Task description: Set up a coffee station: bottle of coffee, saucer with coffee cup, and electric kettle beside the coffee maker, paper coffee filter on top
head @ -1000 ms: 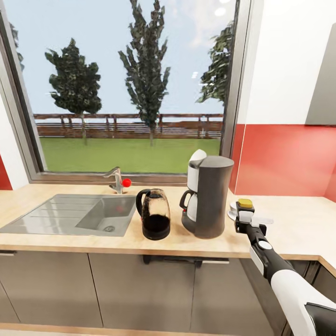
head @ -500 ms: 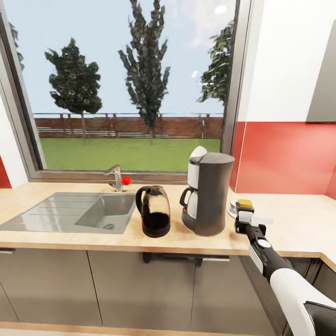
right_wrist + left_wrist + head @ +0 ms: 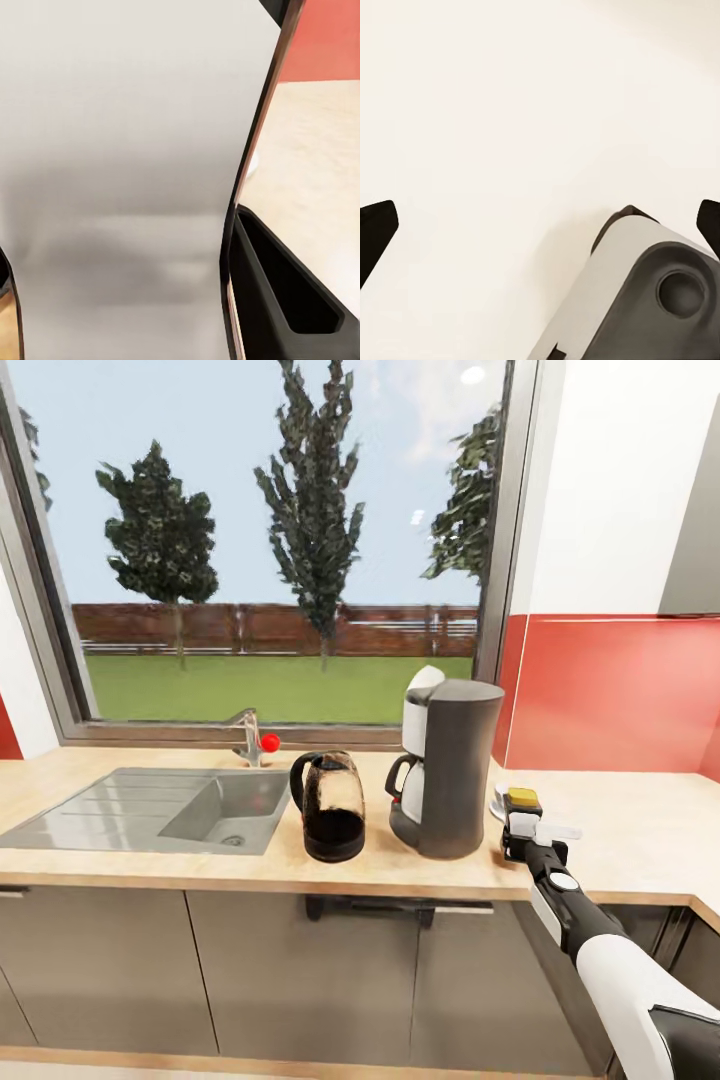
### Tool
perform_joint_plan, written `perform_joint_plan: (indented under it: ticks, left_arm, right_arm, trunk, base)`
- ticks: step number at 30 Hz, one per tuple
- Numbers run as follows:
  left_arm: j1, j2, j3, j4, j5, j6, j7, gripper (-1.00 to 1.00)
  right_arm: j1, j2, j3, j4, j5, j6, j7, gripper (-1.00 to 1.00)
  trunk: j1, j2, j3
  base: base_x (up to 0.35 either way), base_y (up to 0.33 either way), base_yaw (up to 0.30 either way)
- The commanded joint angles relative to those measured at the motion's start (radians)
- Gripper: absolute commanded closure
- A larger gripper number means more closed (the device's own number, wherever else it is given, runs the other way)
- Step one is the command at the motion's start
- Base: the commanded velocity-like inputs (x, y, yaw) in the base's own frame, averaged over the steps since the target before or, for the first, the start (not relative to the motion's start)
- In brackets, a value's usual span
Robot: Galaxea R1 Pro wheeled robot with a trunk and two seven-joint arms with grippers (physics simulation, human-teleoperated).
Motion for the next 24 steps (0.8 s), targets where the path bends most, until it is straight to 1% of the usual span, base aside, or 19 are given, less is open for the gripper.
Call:
perform_joint_plan:
  ticks: [1,5,13,17,24]
  left_arm:
    - [0.000,0.000,-0.002,-0.001,0.011,-0.001,-0.006,-1.00]
    - [0.000,0.000,-0.002,-0.001,0.011,-0.001,-0.007,-1.00]
    - [0.000,-0.001,-0.002,-0.001,0.010,-0.001,-0.007,-1.00]
    - [0.000,-0.001,-0.002,-0.001,0.010,-0.001,-0.007,-1.00]
    - [0.000,-0.003,-0.002,-0.001,0.011,-0.001,-0.007,-1.00]
  right_arm:
    - [-0.001,0.001,-0.004,0.001,0.006,-0.004,-0.002,1.00]
    - [-0.001,0.001,-0.004,0.001,0.007,-0.004,-0.002,1.00]
    - [-0.001,0.001,-0.003,0.001,0.008,-0.004,-0.002,1.00]
    - [-0.001,0.003,-0.003,0.001,0.009,-0.004,-0.002,1.00]
    - [-0.001,0.004,-0.003,0.001,0.009,-0.004,-0.002,1.00]
  trunk:
    - [0.004,-0.008,-0.004]
    - [0.019,-0.036,-0.017]
    - [0.019,-0.036,-0.017]
    - [0.035,-0.064,-0.029]
    - [0.035,-0.064,-0.029]
  base:
    - [0.000,0.000,0.000]
    - [0.000,0.000,0.000]
    - [0.000,0.000,0.000]
    - [0.000,0.000,0.000]
    - [0.000,0.000,0.000]
